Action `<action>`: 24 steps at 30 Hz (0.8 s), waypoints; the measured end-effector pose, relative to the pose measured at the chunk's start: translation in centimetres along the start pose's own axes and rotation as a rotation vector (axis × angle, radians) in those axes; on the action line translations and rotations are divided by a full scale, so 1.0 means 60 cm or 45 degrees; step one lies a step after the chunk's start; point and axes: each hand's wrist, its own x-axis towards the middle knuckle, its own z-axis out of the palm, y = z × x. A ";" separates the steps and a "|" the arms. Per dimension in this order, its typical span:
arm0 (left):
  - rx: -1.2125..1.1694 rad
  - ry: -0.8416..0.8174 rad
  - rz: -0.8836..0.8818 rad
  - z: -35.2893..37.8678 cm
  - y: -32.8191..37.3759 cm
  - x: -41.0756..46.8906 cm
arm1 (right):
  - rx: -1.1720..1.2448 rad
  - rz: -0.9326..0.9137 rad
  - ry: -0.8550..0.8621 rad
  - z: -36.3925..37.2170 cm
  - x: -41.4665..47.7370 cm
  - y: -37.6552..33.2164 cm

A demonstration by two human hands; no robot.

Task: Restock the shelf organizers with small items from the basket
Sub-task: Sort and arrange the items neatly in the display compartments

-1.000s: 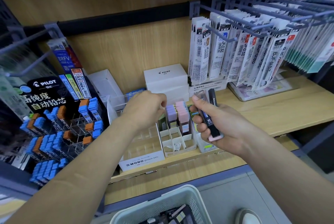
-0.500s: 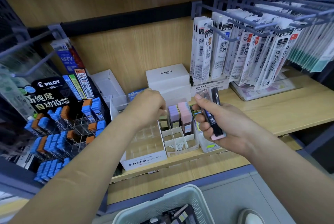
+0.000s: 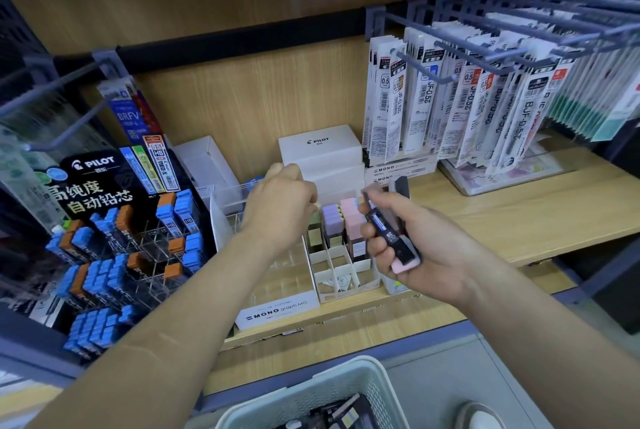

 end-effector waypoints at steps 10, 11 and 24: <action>-1.508 -0.521 -0.349 -0.080 0.058 -0.039 | 0.044 -0.128 -0.173 0.003 0.002 0.005; -1.567 -0.516 -0.409 -0.078 0.058 -0.042 | 0.036 -0.131 -0.150 0.005 0.002 0.007; -1.878 -0.278 -0.586 -0.078 0.042 -0.051 | -0.109 -0.179 0.050 0.016 0.003 0.009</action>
